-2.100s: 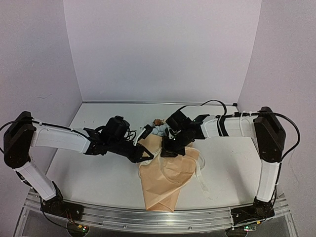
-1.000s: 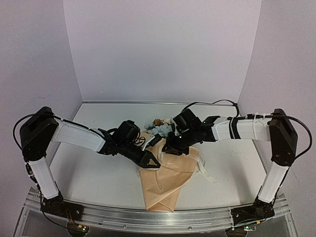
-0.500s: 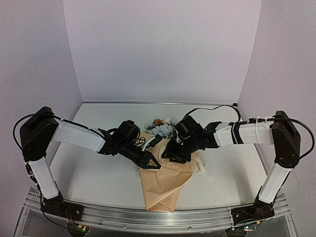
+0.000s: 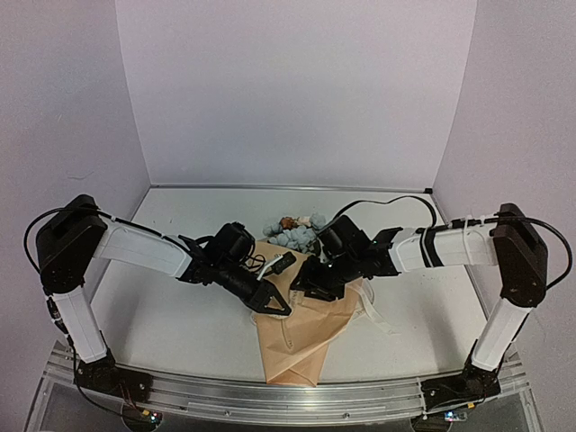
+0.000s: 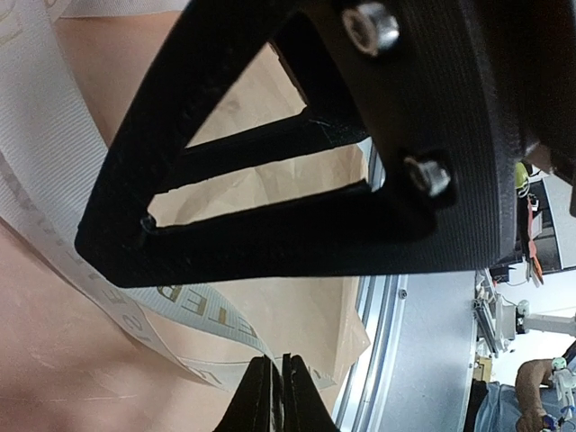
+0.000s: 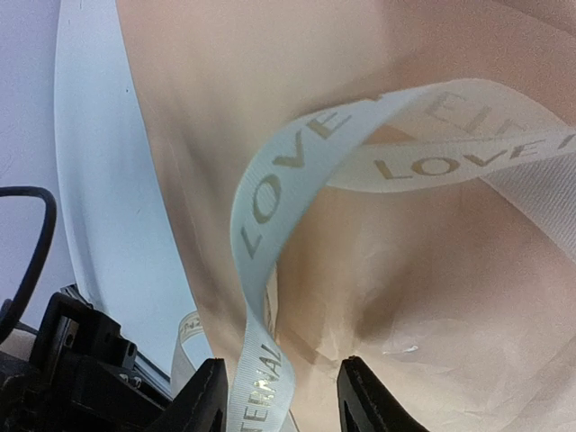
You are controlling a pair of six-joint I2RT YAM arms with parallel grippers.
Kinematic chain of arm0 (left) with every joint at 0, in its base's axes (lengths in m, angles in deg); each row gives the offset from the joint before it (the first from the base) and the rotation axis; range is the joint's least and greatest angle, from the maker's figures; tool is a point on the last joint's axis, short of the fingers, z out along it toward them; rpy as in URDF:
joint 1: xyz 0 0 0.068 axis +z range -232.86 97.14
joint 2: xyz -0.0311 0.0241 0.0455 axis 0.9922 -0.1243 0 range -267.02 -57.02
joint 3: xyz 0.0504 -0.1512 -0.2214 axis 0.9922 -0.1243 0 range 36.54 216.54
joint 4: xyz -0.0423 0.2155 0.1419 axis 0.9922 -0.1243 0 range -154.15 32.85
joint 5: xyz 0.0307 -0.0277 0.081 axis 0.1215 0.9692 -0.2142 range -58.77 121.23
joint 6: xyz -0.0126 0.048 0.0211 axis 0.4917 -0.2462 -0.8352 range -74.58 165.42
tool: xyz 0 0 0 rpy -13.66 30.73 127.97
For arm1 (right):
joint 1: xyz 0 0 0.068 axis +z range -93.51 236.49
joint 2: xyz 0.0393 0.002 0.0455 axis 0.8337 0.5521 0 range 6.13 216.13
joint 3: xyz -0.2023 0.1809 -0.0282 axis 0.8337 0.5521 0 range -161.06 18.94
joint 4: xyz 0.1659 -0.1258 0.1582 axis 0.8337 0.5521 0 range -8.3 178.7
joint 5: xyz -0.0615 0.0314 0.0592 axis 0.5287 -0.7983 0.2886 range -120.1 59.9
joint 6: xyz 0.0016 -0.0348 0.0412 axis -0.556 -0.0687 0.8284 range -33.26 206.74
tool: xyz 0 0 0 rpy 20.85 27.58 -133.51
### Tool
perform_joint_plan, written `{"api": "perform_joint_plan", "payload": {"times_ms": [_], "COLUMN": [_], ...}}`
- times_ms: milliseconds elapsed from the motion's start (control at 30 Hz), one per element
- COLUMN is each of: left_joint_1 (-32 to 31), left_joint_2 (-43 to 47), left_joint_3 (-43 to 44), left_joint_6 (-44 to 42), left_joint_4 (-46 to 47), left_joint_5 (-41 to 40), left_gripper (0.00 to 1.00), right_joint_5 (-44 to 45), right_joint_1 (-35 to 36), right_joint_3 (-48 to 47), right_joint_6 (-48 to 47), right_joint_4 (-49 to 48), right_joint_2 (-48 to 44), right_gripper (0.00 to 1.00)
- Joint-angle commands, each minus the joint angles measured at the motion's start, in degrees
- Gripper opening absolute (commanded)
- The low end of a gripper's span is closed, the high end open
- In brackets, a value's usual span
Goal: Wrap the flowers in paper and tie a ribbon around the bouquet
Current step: Cross the ribbon over the folded bouquet.
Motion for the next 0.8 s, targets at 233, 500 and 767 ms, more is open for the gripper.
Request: {"api": "perform_joint_plan", "payload": {"times_ms": [233,500,767], "left_joint_1": [0.0,0.0,0.0], "left_joint_2": [1.7,1.9,2.7], "left_joint_3": [0.7,0.7,1.0], "left_joint_6": [-2.8,-2.3,-1.6], "left_joint_4": [-2.8,-2.6,-2.1], "left_joint_5": [2.1,0.5,-2.3], "left_gripper": [0.08,0.13,0.27], "right_joint_5": [-0.2,-0.1,0.1], "right_joint_1": [0.8,0.9,1.1], "right_joint_3": [0.8,3.4,6.5], "right_joint_6": [1.2,0.3,-1.0], "right_joint_4": [-2.6,-2.6,-2.0], "right_joint_2": [-0.1,-2.0,-5.0], "right_gripper": [0.18,0.00,0.00]}}
